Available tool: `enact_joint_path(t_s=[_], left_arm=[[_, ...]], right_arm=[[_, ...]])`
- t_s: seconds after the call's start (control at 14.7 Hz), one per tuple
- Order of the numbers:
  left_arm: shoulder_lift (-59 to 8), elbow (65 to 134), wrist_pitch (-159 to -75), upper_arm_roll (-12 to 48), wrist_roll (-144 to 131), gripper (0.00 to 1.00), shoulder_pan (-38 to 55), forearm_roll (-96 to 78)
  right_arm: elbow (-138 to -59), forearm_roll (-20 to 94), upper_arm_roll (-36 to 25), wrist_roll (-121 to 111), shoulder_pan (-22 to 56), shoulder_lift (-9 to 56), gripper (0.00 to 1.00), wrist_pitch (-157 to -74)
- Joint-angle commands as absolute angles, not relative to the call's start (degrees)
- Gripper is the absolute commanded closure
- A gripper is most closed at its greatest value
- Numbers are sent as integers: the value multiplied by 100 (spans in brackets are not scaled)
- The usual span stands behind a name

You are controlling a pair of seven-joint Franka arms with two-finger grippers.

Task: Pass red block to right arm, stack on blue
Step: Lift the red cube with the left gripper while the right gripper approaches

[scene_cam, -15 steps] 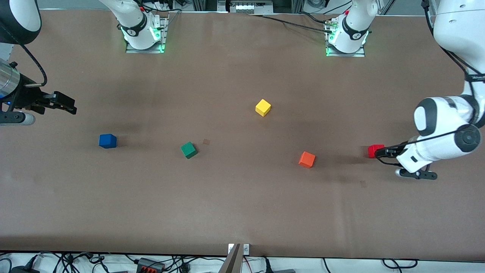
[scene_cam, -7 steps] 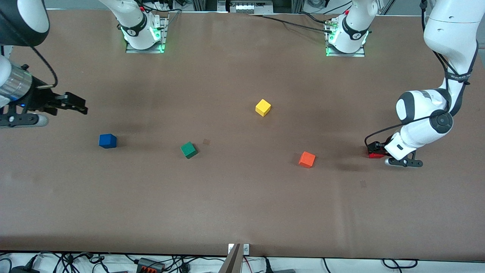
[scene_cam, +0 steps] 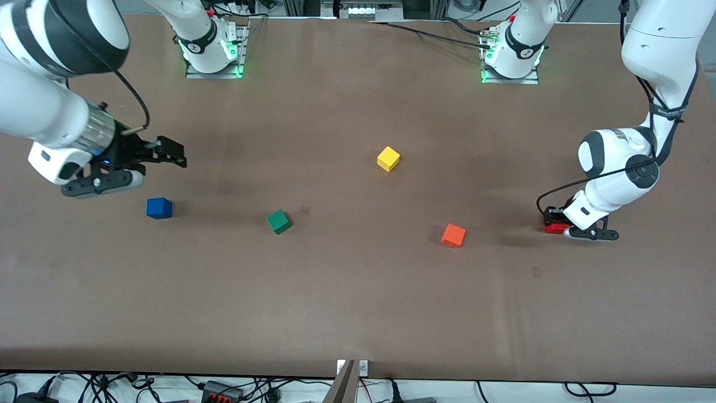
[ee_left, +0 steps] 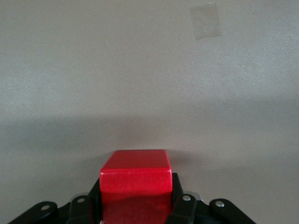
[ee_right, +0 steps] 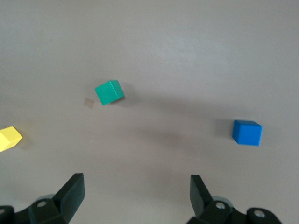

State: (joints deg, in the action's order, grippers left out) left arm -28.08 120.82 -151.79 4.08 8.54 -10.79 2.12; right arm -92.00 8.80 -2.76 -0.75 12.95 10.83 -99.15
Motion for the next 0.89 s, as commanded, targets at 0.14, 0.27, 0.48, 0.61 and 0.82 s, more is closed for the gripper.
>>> enact_joint_path(t_s=[0.14,0.27,0.48,0.61,0.82], left_arm=[[-2356,11868,-14497,518,958,80,-1090,281],[-2294,11210,-13540,536,1403,80,-1072,290],[-2329,10207,-12413,536,2283,80,-1072,281],[-2294,9758,-11973,649,2652,80,-1055,264],[-2294,8915,-11130,1185,3084,79,-1116,97]], right_arm=[[-9009,1484,-299,-132,1537,1423,0,-10133],[-9009,1783,-299,-114,1757,1459,0,-10492],[-9018,2152,-299,-44,1960,1573,0,-10977],[-9018,2949,-308,-96,1908,1660,0,-11013],[-9044,4688,-325,-211,1793,1959,0,-10942]])
